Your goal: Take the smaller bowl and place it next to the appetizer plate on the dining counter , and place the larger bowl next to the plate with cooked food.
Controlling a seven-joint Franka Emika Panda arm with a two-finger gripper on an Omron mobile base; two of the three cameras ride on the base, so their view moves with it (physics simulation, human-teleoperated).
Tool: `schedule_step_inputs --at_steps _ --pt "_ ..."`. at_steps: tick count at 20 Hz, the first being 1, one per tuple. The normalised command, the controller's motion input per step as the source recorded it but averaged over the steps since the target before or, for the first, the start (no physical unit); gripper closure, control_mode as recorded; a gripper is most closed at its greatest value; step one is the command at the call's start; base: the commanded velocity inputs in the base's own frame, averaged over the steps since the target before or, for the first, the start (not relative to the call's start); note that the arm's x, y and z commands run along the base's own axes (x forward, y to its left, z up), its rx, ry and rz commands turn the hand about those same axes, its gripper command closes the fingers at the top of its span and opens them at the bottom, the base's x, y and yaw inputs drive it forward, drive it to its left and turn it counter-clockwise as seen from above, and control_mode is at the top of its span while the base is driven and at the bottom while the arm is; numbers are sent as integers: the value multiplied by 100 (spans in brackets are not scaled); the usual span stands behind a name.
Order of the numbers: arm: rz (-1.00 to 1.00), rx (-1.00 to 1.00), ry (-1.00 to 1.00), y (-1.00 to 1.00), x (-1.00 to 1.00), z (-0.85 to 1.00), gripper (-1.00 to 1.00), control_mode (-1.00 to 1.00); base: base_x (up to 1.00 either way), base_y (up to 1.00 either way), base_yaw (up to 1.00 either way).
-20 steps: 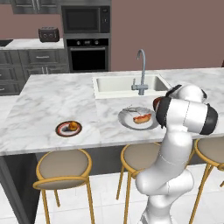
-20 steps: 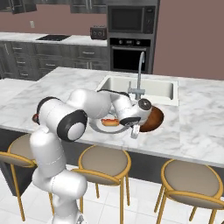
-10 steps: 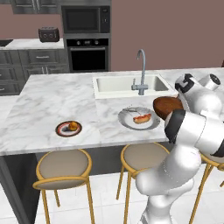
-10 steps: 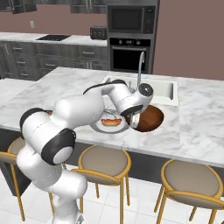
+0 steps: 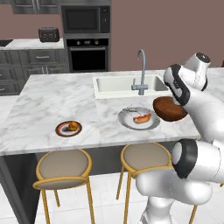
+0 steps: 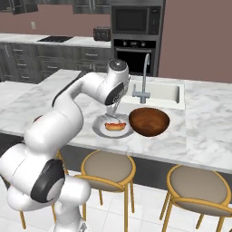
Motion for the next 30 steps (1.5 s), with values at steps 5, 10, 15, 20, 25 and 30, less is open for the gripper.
schedule_step_inputs --at_steps 5,10,15,20,25,30 --pt "-59 9 21 62 -33 45 -100 -100 0 0 0" --pt "-68 11 25 30 -55 20 -100 -100 0 0 0" --pt "-66 19 18 19 -86 9 -100 -100 0 0 0" --pt "-55 19 -5 12 -100 -2 -100 -100 0 0 0" --pt "-35 2 -32 18 -84 -16 -100 -100 0 0 0" --pt "-7 1 -10 1 -21 -3 -100 100 -14 1 0"
